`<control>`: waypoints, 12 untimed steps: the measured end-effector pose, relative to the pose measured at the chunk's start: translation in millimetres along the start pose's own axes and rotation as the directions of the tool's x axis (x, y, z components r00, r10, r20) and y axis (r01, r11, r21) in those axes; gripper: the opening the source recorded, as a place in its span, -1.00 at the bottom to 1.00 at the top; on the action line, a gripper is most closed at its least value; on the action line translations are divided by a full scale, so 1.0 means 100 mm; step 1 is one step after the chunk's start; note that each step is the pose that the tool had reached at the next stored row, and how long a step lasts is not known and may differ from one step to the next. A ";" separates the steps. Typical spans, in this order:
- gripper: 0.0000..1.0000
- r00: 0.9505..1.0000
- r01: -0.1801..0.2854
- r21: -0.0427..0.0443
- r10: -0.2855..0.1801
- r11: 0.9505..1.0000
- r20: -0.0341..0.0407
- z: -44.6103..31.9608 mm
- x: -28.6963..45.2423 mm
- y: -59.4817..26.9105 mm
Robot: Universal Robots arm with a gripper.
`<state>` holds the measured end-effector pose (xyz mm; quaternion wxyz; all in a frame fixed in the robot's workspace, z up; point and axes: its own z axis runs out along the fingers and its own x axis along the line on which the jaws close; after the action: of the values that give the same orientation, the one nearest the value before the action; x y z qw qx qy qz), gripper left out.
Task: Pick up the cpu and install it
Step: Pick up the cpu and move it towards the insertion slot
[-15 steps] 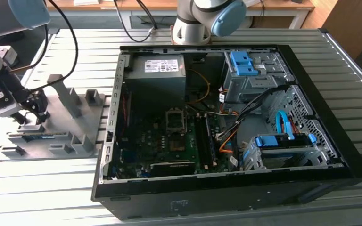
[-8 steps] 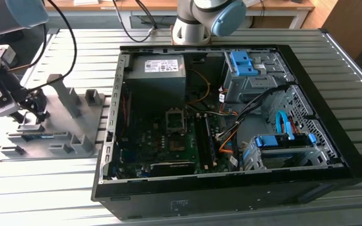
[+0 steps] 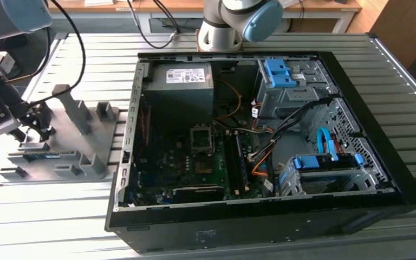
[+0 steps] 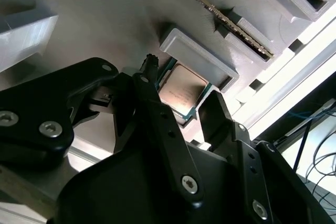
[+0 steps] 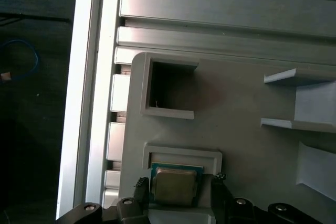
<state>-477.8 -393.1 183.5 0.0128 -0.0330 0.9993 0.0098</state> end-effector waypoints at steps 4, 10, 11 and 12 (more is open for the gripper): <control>0.17 1.000 0.000 0.002 0.000 1.000 0.000 0.001 0.000 -0.002; 0.17 1.000 0.000 0.002 0.000 1.000 0.000 0.009 0.010 0.009; 0.17 1.000 0.000 0.002 0.000 1.000 0.000 0.010 0.011 0.015; 0.17 1.000 0.000 0.002 0.000 1.000 0.000 0.011 0.011 0.023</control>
<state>-479.1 -390.9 182.4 0.0127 -0.0330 0.9993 0.0086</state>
